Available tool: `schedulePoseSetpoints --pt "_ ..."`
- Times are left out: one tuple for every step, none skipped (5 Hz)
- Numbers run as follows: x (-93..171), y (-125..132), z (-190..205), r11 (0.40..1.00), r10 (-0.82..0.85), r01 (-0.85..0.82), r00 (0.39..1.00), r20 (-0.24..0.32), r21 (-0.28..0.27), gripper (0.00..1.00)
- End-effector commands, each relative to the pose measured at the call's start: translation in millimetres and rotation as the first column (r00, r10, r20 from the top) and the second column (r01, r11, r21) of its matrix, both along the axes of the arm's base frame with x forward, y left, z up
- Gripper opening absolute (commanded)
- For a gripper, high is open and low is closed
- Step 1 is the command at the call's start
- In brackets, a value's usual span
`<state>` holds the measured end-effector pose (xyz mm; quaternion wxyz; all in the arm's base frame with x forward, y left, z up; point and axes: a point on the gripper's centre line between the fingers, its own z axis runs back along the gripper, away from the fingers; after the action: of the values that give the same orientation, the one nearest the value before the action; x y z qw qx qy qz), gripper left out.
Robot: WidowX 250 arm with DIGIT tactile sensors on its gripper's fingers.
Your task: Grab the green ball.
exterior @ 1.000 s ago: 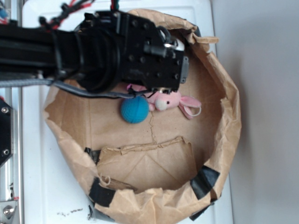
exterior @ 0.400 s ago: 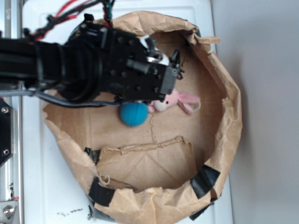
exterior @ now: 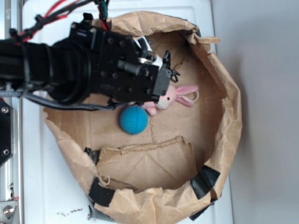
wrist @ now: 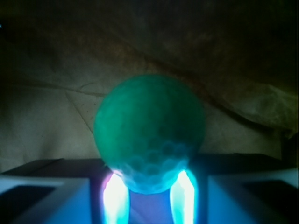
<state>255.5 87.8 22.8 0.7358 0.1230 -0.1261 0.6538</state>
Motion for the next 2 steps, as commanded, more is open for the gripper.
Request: schedulePoseSetpoints --pt "-6 -4 21 0.998 -0.067 0.066 0.995 0.08 0.021 0.0" --pt "-17 -3 41 0.993 -0.118 0.119 0.988 0.098 -0.011 0.0"
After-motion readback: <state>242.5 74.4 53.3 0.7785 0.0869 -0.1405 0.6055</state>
